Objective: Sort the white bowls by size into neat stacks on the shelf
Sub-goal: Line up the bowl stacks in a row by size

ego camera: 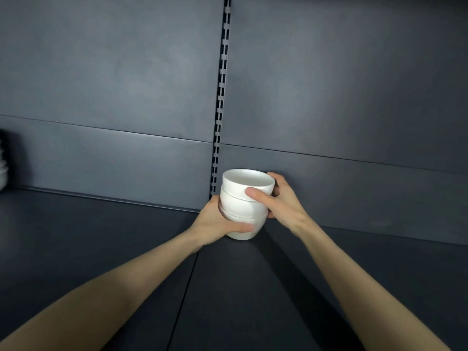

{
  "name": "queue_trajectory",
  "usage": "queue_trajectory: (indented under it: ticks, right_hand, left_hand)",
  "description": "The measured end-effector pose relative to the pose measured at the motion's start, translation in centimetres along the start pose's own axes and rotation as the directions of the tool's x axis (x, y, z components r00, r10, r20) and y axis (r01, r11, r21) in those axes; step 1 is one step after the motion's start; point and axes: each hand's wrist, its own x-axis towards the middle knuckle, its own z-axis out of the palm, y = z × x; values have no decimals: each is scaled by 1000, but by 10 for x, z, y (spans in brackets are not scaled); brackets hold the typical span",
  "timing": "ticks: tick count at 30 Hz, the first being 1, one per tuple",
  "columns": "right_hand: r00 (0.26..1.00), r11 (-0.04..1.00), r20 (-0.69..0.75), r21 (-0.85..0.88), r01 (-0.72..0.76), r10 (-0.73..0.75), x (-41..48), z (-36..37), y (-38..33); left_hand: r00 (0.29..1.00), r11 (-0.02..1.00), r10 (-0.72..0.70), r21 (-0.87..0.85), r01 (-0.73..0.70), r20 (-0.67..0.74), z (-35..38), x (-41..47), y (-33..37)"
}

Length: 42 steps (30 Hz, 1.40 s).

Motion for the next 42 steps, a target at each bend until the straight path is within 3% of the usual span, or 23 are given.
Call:
queue_trajectory:
  ticks: [10, 25, 42]
  right_hand:
    - [994, 995, 60, 22, 93, -94, -11, 66, -60]
    - [992, 992, 68, 76, 105, -110, -35, 301, -121]
    - [993, 999, 107, 20, 39, -41, 34, 431, -124]
  left_hand:
    - [991, 1000, 13, -4, -13, -132, -79, -46, 19]
    - [988, 998, -6, 59, 15, -153, -303, -133, -34]
    - [981, 993, -101, 40, 109, -166, -423, -98, -99]
